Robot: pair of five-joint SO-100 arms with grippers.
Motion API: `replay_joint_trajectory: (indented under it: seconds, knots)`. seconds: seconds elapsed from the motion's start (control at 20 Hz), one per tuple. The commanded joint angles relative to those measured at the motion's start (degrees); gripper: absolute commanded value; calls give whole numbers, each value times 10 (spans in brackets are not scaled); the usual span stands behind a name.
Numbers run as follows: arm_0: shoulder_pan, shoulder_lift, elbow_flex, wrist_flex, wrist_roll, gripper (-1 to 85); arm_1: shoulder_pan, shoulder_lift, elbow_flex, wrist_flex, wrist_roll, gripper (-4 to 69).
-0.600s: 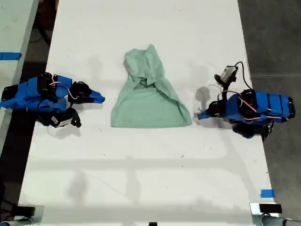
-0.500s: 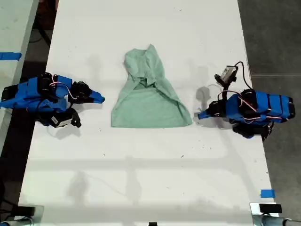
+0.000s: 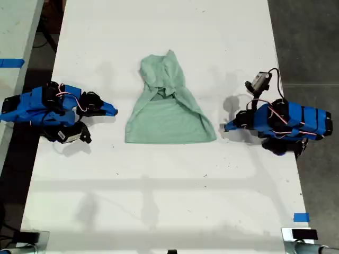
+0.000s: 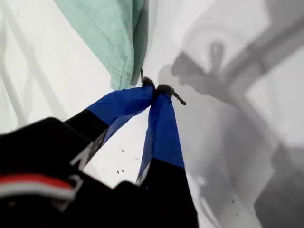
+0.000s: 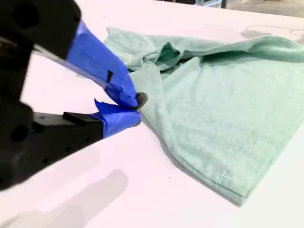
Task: Fold t shirt
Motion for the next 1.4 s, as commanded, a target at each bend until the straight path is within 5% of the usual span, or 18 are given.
replay_joint_trajectory:
  seconds: [0.0, 0.2, 0.3, 0.5, 0.55, 0.8, 0.85, 0.95, 1.35]
  knots:
    - [-4, 2, 11, -2, 4, -1, 15, -42, -38, 24, -2, 15]
    - [-5, 2, 11, -2, 4, -1, 10, -314, -263, 73, 1, 17]
    - [-5, 2, 11, -2, 4, -1, -22, -485, -386, 76, 18, 171]
    - [2, 2, 11, -2, 4, -1, -46, -621, -478, 49, 11, 287]
    - [0, 2, 11, -2, 4, -1, -53, -650, -487, 31, -7, 402]
    - [1, 2, 11, -2, 4, -1, -74, -824, -568, -3, -13, 319]
    - [2, 2, 11, -2, 4, -1, -69, -831, -561, -16, -8, 209]
    - [3, 2, 11, -2, 4, -1, -57, -824, -515, -58, -8, 141]
    - [2, 2, 11, -2, 5, -1, -36, -845, -468, -148, -42, 263]
